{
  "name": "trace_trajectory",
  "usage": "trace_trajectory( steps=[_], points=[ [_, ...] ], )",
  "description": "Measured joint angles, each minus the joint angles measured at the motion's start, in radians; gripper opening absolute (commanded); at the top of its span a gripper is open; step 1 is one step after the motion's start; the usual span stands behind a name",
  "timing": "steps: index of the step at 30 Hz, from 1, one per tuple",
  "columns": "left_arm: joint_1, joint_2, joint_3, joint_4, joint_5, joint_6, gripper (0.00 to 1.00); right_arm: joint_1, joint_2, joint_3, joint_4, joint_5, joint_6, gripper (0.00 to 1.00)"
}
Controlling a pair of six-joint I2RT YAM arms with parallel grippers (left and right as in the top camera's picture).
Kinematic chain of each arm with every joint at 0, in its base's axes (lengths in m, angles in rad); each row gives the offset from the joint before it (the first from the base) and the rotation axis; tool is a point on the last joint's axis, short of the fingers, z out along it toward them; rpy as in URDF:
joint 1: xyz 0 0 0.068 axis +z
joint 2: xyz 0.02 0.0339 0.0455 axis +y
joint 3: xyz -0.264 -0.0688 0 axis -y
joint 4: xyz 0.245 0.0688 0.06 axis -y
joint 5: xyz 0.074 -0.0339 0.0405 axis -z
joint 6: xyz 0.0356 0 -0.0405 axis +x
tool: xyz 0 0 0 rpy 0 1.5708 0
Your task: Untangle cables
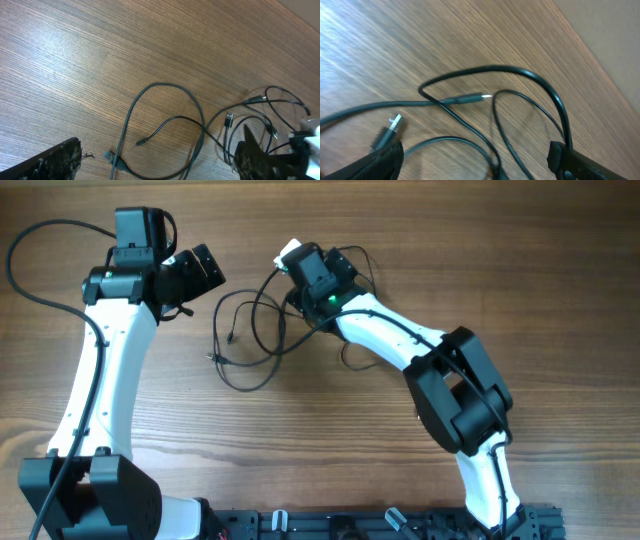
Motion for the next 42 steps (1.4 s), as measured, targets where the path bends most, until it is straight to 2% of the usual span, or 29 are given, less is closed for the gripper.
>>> trace_trajectory(
  steps=[8, 10, 11, 12, 14, 18, 22, 27, 34, 42],
  points=[
    [0.0, 0.0, 0.0, 0.0, 0.0, 0.0, 1.0, -0.079, 0.004, 0.0, -0.007, -0.09, -0.002, 0.88],
    [0.0, 0.0, 0.0, 0.0, 0.0, 0.0, 1.0, -0.087, 0.023, 0.0, 0.002, -0.095, -0.003, 0.8],
    [0.0, 0.0, 0.0, 0.0, 0.0, 0.0, 1.0, -0.091, 0.037, 0.0, 0.005, -0.098, -0.002, 0.72],
    [0.0, 0.0, 0.0, 0.0, 0.0, 0.0, 1.0, -0.093, 0.049, 0.0, 0.004, -0.099, -0.003, 0.54],
    [0.0, 0.0, 0.0, 0.0, 0.0, 0.0, 1.0, -0.097, 0.068, 0.0, 0.005, -0.103, -0.002, 0.04],
    [0.0, 0.0, 0.0, 0.0, 0.0, 0.0, 1.0, -0.098, 0.069, 0.0, -0.018, -0.109, 0.006, 0.04],
    [0.0, 0.0, 0.0, 0.0, 0.0, 0.0, 1.0, -0.079, 0.034, -0.001, -0.147, -0.143, 0.056, 0.04],
    [0.0, 0.0, 0.0, 0.0, 0.0, 0.0, 1.0, -0.046, -0.151, 0.0, -0.262, -0.43, 0.14, 0.05],
    [0.0, 0.0, 0.0, 0.0, 0.0, 0.0, 1.0, -0.046, -0.276, 0.0, -0.256, -0.774, 0.261, 0.04],
    [0.0, 0.0, 0.0, 0.0, 0.0, 0.0, 1.0, -0.046, -0.431, 0.0, -0.107, -0.921, 0.3, 0.04]
  ],
)
